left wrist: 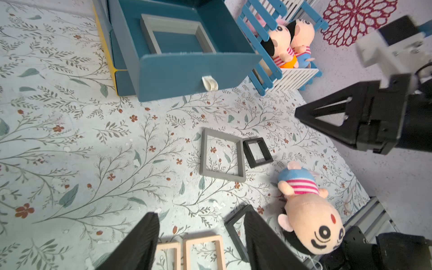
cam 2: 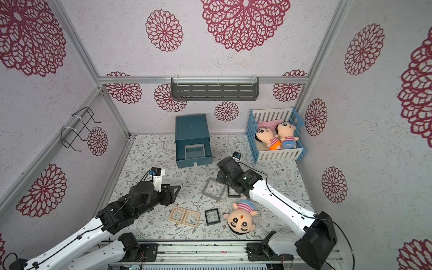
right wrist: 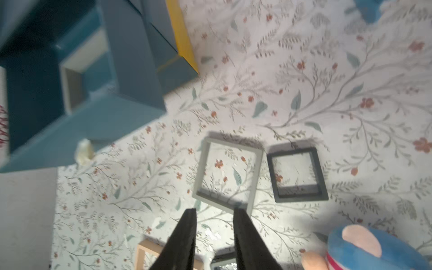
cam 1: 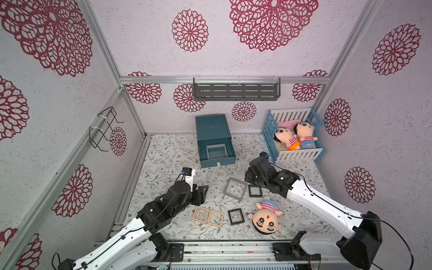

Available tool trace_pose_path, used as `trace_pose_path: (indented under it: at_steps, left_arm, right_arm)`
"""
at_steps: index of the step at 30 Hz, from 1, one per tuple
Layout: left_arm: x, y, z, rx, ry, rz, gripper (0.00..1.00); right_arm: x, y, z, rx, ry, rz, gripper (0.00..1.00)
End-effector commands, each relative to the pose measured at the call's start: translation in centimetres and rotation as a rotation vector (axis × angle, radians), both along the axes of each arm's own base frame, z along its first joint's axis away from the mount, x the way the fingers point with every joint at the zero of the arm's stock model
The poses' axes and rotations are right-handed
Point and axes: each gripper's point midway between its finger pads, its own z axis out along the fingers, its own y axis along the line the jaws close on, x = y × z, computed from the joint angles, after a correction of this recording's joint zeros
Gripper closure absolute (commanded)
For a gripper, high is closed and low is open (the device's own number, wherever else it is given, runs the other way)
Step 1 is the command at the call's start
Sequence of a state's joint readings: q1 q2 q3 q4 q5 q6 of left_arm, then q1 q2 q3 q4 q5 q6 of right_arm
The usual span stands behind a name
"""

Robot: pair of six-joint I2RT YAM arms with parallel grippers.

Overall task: Place the brooch boxes into the drawer by color
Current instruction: Pick up the brooch box from the center of the board.

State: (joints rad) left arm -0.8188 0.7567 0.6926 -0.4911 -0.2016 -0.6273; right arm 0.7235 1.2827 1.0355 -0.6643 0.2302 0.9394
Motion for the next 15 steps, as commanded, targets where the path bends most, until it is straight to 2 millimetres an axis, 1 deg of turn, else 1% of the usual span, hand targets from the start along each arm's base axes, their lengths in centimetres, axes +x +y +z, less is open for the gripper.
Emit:
trace_pose_path:
  at_steps: [1,4,8,11,15]
  left_arm:
    - [-0.5,-0.3,-0.5,0.023,-0.027,-0.023,0.35]
    - [-1.4,-0.5,-2.4,0.086,-0.017,-0.047,0.35]
    - [-1.7,-0.7,-4.6,0.104,-0.002,-0.041,0.35]
    - [-1.7,-0.7,-5.3,0.078,0.005,-0.019,0.35]
    - [-1.7,-0.6,-5.3,0.077,0.005,-0.015,0.35]
  right_arm:
    - [-0.5,0.8,-1.5,0.112,0.004,-0.046,0.67]
    - [-1.2,0.9,-4.4,0.121,0.046,-0.052,0.67]
    - [-1.2,1.3,-6.9,0.109,0.080,-0.063,0.67]
    - [-1.2,1.6,-8.0,0.106,0.090,-0.075,0.68]
    - [-1.0,2.0,-9.4,0.095,0.093,-0.079,0.68]
